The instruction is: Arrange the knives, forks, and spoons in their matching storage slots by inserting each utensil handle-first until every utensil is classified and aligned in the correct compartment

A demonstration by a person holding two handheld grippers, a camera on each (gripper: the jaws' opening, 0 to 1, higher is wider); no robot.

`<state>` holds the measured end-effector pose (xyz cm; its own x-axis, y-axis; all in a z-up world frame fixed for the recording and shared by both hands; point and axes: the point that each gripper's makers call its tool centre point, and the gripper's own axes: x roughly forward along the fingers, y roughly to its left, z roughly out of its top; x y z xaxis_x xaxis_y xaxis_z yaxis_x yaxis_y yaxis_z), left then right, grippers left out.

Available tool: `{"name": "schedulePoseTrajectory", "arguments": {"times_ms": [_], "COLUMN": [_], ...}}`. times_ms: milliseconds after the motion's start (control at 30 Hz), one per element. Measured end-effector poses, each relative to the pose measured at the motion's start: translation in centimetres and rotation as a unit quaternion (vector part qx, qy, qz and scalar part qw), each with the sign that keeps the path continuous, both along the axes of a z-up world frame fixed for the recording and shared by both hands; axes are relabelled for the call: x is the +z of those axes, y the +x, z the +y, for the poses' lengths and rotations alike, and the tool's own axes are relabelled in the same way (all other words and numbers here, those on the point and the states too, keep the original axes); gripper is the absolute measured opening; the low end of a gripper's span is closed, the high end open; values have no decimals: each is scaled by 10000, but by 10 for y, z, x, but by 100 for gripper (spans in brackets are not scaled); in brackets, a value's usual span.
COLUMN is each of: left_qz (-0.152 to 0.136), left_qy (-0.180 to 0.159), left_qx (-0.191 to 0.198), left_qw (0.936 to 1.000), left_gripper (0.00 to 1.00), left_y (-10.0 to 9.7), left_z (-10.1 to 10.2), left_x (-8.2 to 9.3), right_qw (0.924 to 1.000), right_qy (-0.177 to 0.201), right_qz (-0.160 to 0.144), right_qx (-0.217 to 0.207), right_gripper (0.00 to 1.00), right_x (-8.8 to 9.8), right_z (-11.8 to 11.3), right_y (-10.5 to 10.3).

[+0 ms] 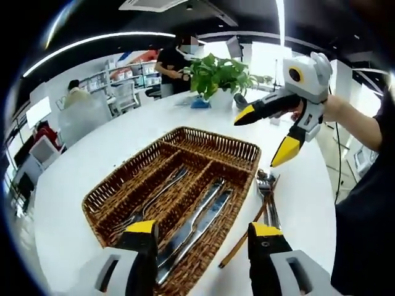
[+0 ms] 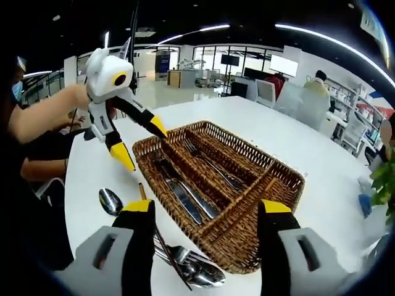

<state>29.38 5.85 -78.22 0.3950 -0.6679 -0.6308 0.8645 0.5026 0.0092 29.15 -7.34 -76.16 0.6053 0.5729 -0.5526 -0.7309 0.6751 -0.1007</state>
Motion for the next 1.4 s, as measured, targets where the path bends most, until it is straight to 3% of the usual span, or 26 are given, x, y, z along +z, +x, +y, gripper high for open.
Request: {"name": "schedulePoseTrajectory", "arguments": {"times_ms": [167,300,500,700,967,1400], "left_qz": [-76,-377,-479,-510,-638,-770], "left_qy": [-325,-482,-684,-834,-750,-1076], "left_qx": [352,375,670,754,1003,1308], "left_qw": [9988,9974,9942,9923,9901,9825], "left_gripper": [69,73,84,86,94,100], "left_y": [-11,-22,-36,-51,-68,-75], "left_z": [5,6,11,13,20,30], "left_x": [13,26,33,40,40,49], "right_qw": [9998,9997,9974,9972,9960,9970], "right_qy": [128,240,551,505,557,426], "right_qz": [-79,-12,-141,-271,-374,-327], "right_qx": [-104,-80,-441,-474,-593,-561], "right_gripper": [77,82,92,100,100,100], "right_x": [6,6,13,13,23,16], "right_z": [-2,-4,-16,-28,-40,-50], "right_y": [-8,-19,-28,-41,-50,-70]}}
